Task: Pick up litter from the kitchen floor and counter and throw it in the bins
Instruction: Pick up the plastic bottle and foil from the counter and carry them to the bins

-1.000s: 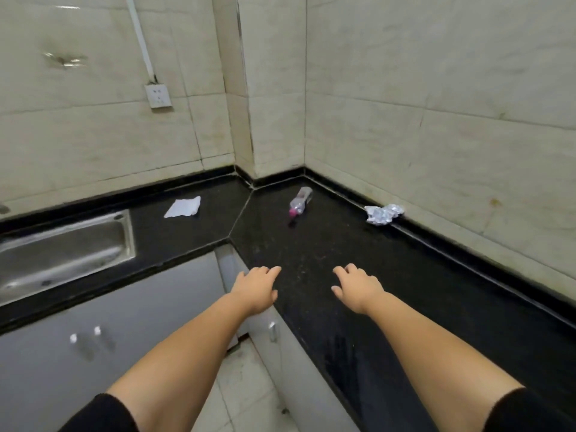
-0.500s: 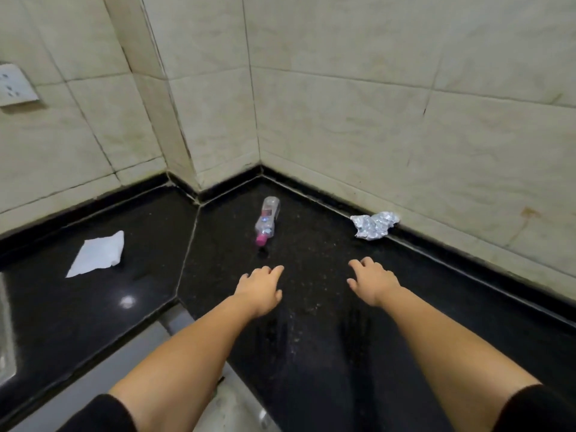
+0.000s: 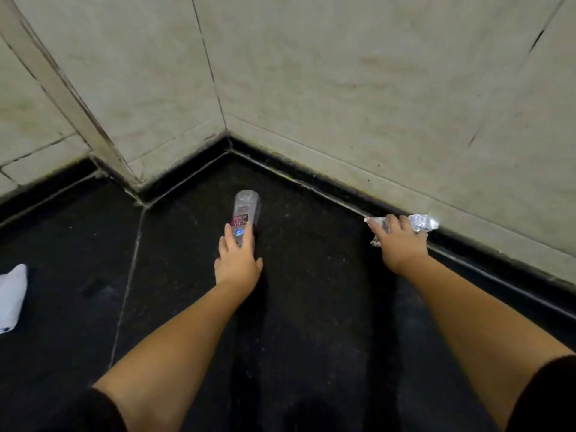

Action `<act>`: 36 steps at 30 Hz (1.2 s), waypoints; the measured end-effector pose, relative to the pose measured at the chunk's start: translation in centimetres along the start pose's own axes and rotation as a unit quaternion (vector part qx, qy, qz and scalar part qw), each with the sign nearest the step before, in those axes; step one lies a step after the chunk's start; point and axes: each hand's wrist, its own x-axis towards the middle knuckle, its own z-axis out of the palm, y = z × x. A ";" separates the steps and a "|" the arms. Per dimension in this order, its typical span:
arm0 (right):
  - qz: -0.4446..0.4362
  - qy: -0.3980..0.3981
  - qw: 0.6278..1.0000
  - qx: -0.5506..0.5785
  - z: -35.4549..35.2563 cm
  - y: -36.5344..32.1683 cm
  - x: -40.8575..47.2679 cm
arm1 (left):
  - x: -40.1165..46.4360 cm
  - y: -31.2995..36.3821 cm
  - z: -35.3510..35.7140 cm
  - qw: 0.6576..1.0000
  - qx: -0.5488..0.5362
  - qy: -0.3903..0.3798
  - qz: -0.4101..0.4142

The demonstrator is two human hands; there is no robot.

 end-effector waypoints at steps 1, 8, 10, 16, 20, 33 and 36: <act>0.005 0.008 1.000 -0.004 0.5 0.0 0.3 | 0.5 0.0 0.3 1.000 -0.015 -0.002 -0.014; 0.025 0.022 0.999 -0.008 0.9 -1.4 0.1 | 2.0 -1.0 0.9 0.994 -0.099 0.002 -0.046; 0.031 0.012 0.999 -0.010 0.4 -2.4 -0.5 | 1.3 -1.7 0.2 0.993 -0.114 -0.010 -0.039; -0.006 0.027 1.000 0.001 -2.0 -8.4 -2.4 | -2.2 -8.6 -3.5 0.992 -0.122 0.010 -0.038; -0.083 0.071 0.994 0.027 -5.5 -17.5 -3.7 | -5.6 -16.9 -7.5 0.988 -0.116 0.065 -0.073; -0.260 -0.024 0.902 0.344 -14.3 -52.7 -14.3 | -18.0 -44.3 -16.1 0.940 -0.152 0.167 -0.257; -0.283 -0.116 0.822 0.480 -14.5 -58.2 -15.3 | -19.4 -47.4 -15.8 0.928 -0.172 0.180 -0.278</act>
